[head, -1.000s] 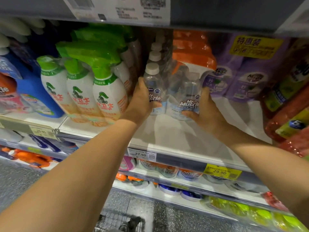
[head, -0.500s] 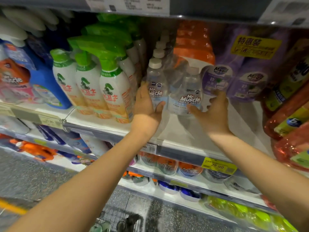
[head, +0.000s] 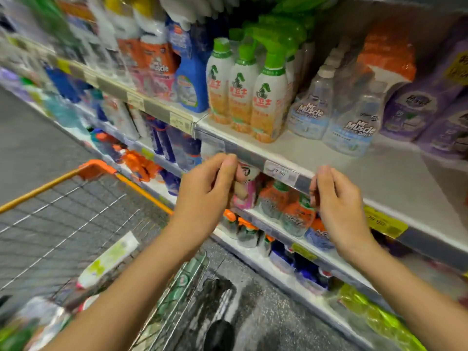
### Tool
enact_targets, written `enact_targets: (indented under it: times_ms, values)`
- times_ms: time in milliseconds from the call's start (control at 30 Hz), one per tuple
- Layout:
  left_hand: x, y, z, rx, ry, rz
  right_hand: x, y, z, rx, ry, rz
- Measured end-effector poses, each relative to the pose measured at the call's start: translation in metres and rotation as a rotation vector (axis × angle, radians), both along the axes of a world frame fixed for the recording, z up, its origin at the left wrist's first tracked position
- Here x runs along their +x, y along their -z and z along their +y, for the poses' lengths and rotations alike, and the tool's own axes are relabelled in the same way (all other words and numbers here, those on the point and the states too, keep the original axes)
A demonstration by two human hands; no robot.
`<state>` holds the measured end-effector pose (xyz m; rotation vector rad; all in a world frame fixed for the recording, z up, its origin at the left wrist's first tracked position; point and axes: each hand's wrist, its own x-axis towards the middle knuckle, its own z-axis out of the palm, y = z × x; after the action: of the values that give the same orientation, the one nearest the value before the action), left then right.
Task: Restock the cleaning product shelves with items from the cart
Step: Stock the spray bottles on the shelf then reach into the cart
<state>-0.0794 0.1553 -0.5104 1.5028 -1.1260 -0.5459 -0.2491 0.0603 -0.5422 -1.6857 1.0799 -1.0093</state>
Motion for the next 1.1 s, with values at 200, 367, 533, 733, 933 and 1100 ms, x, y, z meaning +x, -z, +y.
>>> enact_targets:
  times_ms: [200, 367, 533, 733, 933, 1100]
  values:
    - [0.053, 0.025, 0.161, 0.065, -0.373, 0.156, 0.056, 0.0, 0.088, 0.019, -0.372, -0.055]
    - [0.105, 0.077, 0.271, 0.375, -0.573, -0.136, 0.123, 0.01, 0.152, 0.119, -0.733, -0.067]
    - [0.129, 0.134, 0.373, 0.928, -0.503, -0.168, 0.195, 0.03, 0.223, 0.043, -1.091, 0.215]
    - [0.144, 0.191, 0.43, 1.295, -0.125, -0.163, 0.264, 0.059, 0.299, -0.218, -1.482, 0.732]
    - [0.142, 0.245, 0.457, 1.486, 0.034, -0.102, 0.3, 0.117, 0.367, -0.319, -1.739, 1.174]
    - [0.139, 0.286, 0.478, 1.567, 0.058, 0.011, 0.305, 0.163, 0.394, -0.331, -1.871, 1.362]
